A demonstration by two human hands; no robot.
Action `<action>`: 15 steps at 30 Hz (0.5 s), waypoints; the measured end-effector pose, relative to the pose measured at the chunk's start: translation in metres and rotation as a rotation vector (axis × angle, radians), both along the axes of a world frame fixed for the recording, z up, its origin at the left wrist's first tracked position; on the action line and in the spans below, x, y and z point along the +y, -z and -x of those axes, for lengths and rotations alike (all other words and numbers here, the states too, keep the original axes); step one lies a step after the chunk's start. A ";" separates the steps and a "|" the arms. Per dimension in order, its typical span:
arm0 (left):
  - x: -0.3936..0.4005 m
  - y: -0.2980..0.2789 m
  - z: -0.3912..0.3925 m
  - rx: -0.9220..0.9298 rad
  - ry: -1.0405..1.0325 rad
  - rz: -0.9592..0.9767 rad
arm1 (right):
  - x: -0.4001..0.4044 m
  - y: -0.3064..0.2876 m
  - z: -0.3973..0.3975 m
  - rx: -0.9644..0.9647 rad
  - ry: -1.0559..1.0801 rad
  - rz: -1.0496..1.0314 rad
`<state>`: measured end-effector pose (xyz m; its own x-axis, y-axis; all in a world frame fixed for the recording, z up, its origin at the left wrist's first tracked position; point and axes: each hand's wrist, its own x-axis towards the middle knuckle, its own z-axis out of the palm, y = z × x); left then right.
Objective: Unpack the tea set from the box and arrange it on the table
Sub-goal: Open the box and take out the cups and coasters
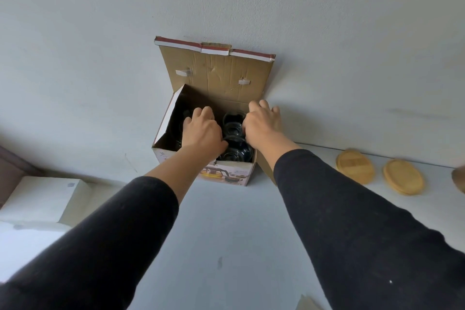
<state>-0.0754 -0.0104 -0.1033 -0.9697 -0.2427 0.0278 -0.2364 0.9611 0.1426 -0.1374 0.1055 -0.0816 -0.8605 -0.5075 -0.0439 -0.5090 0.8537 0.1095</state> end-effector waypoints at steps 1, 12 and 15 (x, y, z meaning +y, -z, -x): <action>0.001 0.001 0.000 0.010 -0.005 -0.006 | 0.000 -0.001 0.001 -0.003 -0.003 0.005; 0.001 -0.018 -0.005 0.094 -0.038 -0.047 | 0.013 -0.019 -0.010 0.080 -0.116 0.129; 0.000 -0.031 -0.009 0.119 -0.047 -0.051 | 0.020 -0.035 -0.013 0.112 -0.120 0.158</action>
<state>-0.0661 -0.0102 -0.0722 -0.9480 -0.2913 0.1283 -0.2591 0.9403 0.2207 -0.1241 0.1256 -0.0467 -0.7885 -0.5997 0.1363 -0.6004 0.7987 0.0407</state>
